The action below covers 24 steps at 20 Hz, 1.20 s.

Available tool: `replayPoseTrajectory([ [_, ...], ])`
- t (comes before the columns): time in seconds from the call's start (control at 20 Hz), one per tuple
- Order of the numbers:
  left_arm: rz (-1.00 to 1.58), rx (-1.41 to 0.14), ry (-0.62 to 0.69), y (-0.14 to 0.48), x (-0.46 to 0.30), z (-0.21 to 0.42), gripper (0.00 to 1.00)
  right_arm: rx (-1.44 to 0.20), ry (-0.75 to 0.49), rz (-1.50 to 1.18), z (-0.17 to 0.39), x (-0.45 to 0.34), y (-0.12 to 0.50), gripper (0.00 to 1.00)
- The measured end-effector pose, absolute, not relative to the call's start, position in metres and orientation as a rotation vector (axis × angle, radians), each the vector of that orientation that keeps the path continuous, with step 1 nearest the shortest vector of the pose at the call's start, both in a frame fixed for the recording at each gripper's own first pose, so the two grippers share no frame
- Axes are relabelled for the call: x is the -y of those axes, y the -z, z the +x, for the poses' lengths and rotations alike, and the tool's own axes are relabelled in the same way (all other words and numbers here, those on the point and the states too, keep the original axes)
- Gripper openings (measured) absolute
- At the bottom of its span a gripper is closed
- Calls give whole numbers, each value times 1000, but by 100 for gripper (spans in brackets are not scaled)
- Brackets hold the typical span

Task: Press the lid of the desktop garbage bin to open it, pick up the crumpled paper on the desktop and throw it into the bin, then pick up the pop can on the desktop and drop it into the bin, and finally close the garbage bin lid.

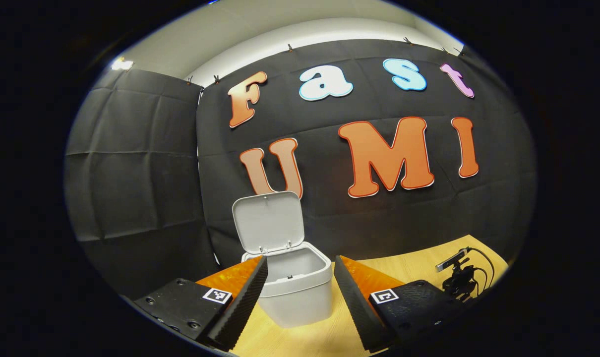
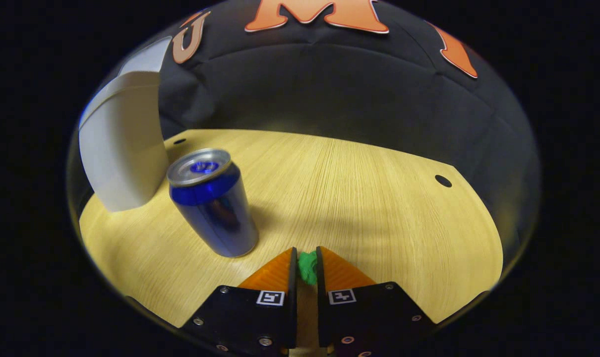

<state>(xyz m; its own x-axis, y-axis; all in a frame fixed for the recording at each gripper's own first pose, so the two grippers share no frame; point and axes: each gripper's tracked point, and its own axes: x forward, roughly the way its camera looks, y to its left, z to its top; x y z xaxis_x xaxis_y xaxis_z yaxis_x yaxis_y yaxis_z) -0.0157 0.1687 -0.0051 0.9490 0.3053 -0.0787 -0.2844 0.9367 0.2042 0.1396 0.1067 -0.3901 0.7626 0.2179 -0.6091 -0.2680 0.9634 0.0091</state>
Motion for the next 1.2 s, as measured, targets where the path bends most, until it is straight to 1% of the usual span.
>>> replayPoseTrajectory([
  [0.25, 162, -108, -282, 10, -162, -11, 87, -567, -244, -37, 151, -96, 343, 17],
  [0.5, 133, -94, -280, 10, -163, -15, 86, -449, -265, -9, 159, -99, 278, 17],
  [0.65, 112, -83, -288, 10, -168, -19, 86, -405, -307, -4, 155, -109, 240, 17],
  [0.7, 108, -79, -291, 10, -170, -21, 87, -380, -317, -15, 156, -112, 228, 17],
  [0.9, 79, -73, -317, 14, -182, -33, 86, -302, -363, -11, 147, -127, 173, 17],
  [1.2, 53, -62, -362, 18, -204, -48, 87, -177, -466, 44, 138, -174, 82, 17],
])
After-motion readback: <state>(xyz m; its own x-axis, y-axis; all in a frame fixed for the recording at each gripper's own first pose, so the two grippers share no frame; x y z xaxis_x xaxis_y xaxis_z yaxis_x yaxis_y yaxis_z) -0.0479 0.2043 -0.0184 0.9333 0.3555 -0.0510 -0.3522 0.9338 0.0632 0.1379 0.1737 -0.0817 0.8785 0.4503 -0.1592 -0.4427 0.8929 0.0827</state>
